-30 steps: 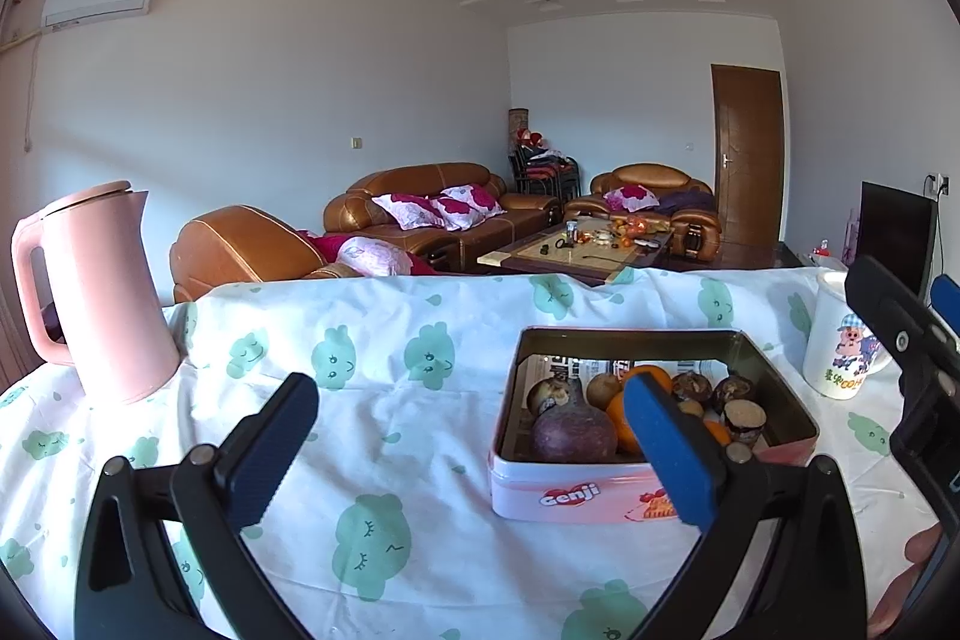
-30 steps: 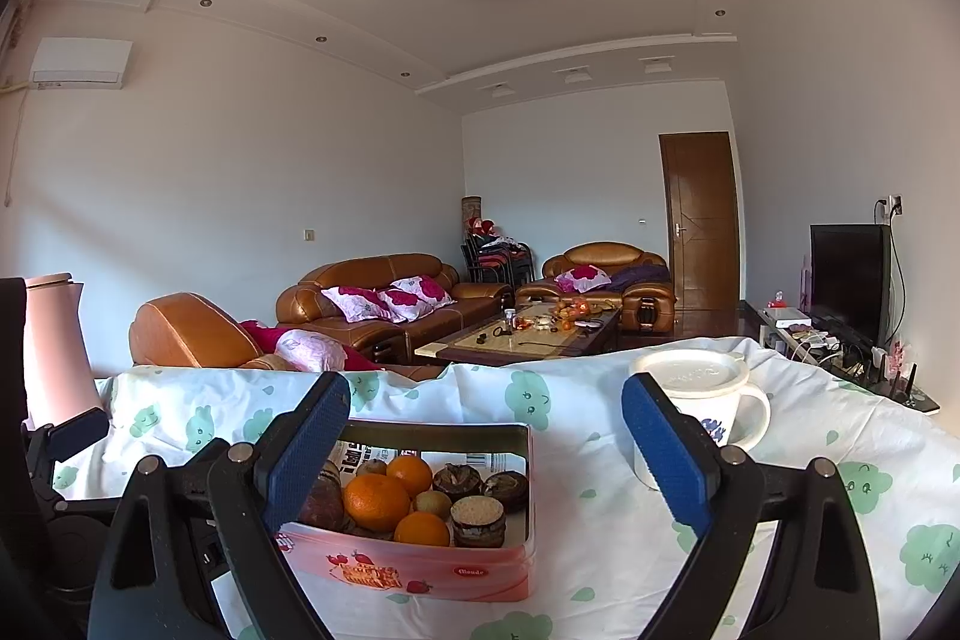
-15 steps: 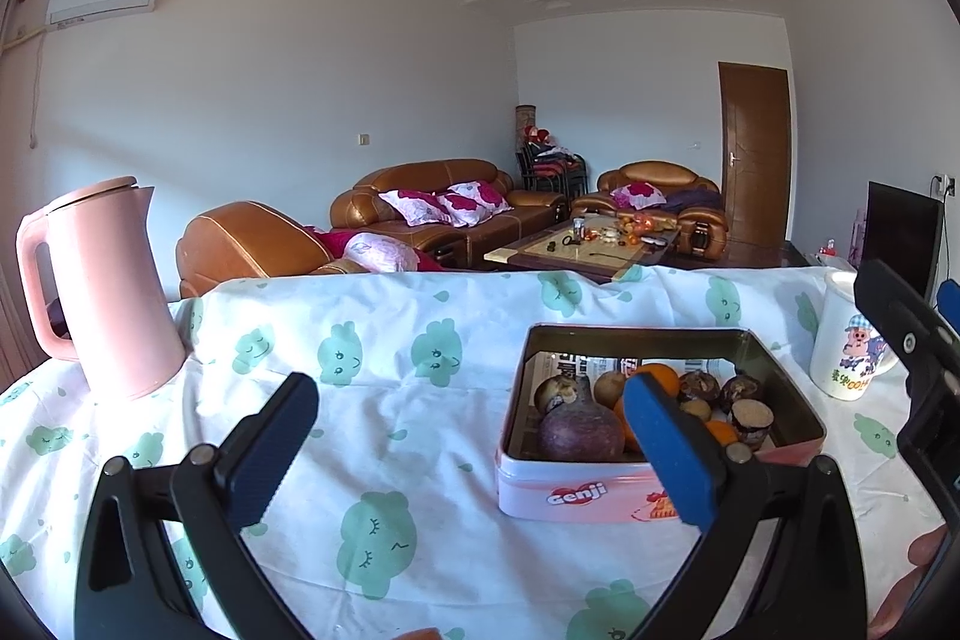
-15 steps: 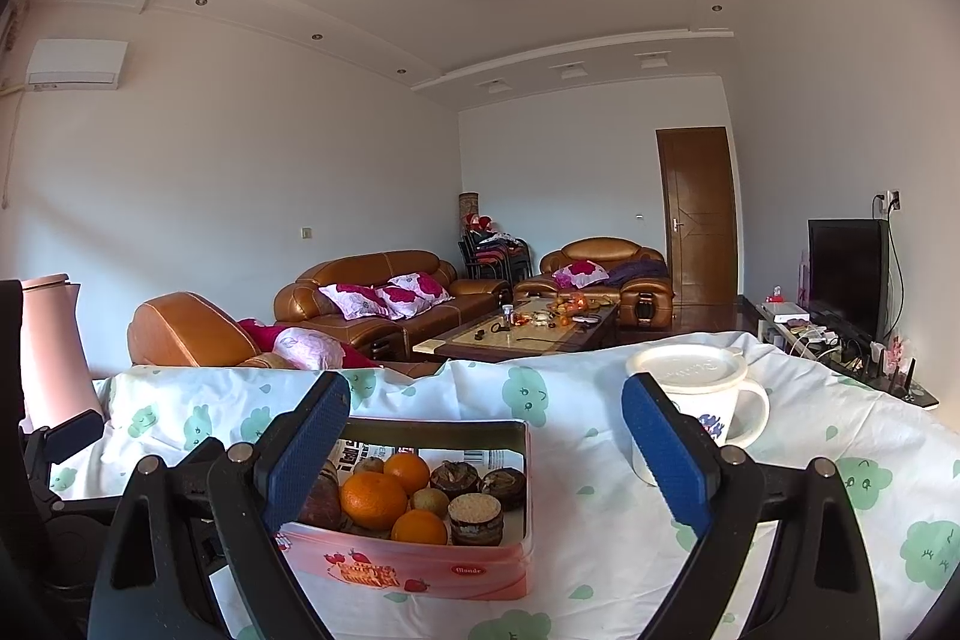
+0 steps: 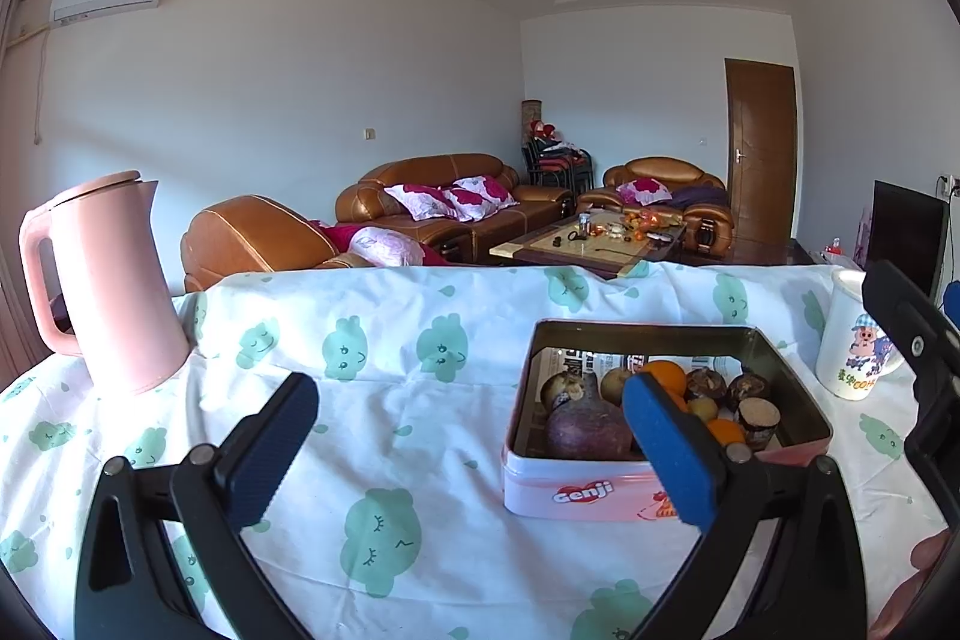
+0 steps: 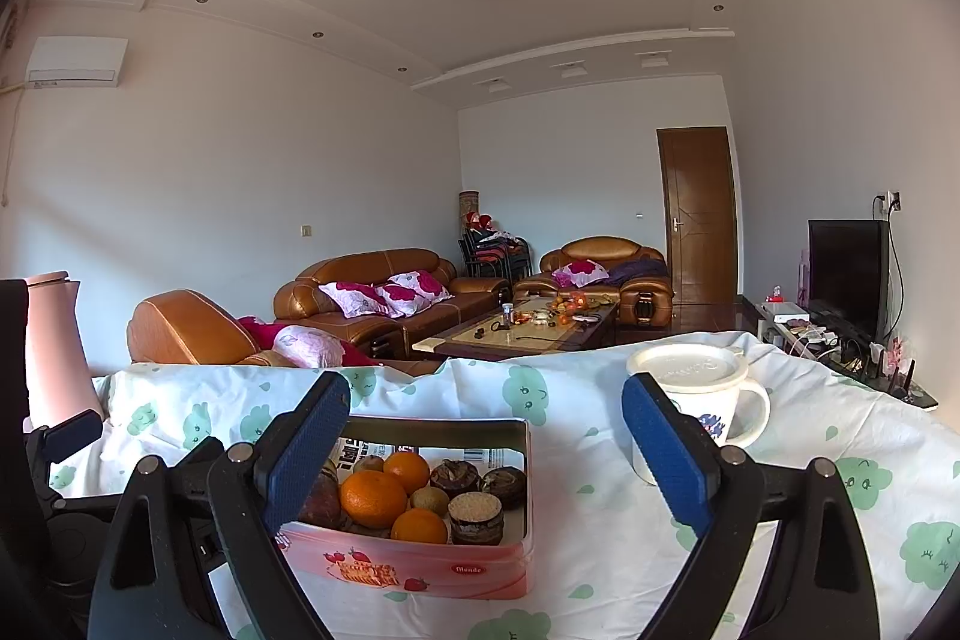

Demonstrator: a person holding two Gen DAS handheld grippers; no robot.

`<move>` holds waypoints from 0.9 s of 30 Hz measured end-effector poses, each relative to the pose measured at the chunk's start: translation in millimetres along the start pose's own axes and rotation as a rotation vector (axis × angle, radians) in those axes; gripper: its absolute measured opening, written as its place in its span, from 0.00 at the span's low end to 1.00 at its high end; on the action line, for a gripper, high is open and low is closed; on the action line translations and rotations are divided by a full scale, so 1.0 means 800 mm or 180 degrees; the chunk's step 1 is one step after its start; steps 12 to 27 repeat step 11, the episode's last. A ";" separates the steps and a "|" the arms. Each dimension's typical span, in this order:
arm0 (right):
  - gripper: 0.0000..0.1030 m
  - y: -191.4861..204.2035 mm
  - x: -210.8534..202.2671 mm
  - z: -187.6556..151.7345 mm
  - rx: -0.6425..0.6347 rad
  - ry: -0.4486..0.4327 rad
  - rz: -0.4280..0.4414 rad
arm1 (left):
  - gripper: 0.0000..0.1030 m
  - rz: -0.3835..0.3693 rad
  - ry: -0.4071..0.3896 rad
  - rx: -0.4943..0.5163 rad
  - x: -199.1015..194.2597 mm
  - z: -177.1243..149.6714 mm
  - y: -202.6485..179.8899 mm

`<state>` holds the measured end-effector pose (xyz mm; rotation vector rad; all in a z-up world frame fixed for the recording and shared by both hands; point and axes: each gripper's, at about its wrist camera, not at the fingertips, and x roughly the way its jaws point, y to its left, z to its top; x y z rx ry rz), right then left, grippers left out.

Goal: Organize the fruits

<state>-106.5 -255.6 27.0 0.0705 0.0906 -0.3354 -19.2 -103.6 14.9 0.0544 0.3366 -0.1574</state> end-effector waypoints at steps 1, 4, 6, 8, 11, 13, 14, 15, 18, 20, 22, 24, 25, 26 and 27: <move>0.91 0.000 0.000 0.000 -0.0001 0.0003 0.0002 | 1.00 -0.0019 0.0005 -0.0005 0.000 0.000 0.001; 0.91 0.000 0.000 -0.001 -0.0003 0.0011 0.0005 | 1.00 -0.0060 0.0003 -0.0007 0.000 0.000 0.000; 0.91 0.000 0.000 -0.001 -0.0004 0.0012 0.0005 | 1.00 -0.0057 -0.0008 0.0004 0.000 0.000 -0.001; 0.91 -0.001 0.000 -0.001 -0.0005 0.0016 0.0003 | 1.00 -0.0052 -0.0002 -0.0002 0.000 0.000 -0.001; 0.91 0.001 0.002 0.000 -0.0006 0.0027 0.0002 | 1.00 -0.0028 0.0032 -0.0023 0.001 0.000 0.000; 0.91 0.001 0.002 0.000 -0.0006 0.0027 0.0002 | 1.00 -0.0028 0.0032 -0.0023 0.001 0.000 0.000; 0.91 0.001 0.002 0.000 -0.0006 0.0027 0.0002 | 1.00 -0.0028 0.0032 -0.0023 0.001 0.000 0.000; 0.91 0.001 0.002 0.000 -0.0006 0.0027 0.0002 | 1.00 -0.0028 0.0032 -0.0023 0.001 0.000 0.000; 0.91 0.001 0.002 0.000 -0.0006 0.0027 0.0002 | 1.00 -0.0028 0.0032 -0.0023 0.001 0.000 0.000; 0.91 0.001 0.002 0.000 -0.0006 0.0027 0.0002 | 1.00 -0.0028 0.0032 -0.0023 0.001 0.000 0.000; 0.91 0.001 0.002 0.000 -0.0006 0.0027 0.0002 | 1.00 -0.0028 0.0032 -0.0023 0.001 0.000 0.000; 0.91 0.001 0.002 0.000 -0.0006 0.0027 0.0002 | 1.00 -0.0028 0.0032 -0.0023 0.001 0.000 0.000; 0.91 0.001 0.002 0.000 -0.0006 0.0027 0.0002 | 1.00 -0.0028 0.0032 -0.0023 0.001 0.000 0.000; 0.91 0.001 0.002 0.000 -0.0006 0.0027 0.0002 | 1.00 -0.0028 0.0032 -0.0023 0.001 0.000 0.000; 0.91 0.001 0.002 0.000 -0.0006 0.0027 0.0002 | 1.00 -0.0028 0.0032 -0.0023 0.001 0.000 0.000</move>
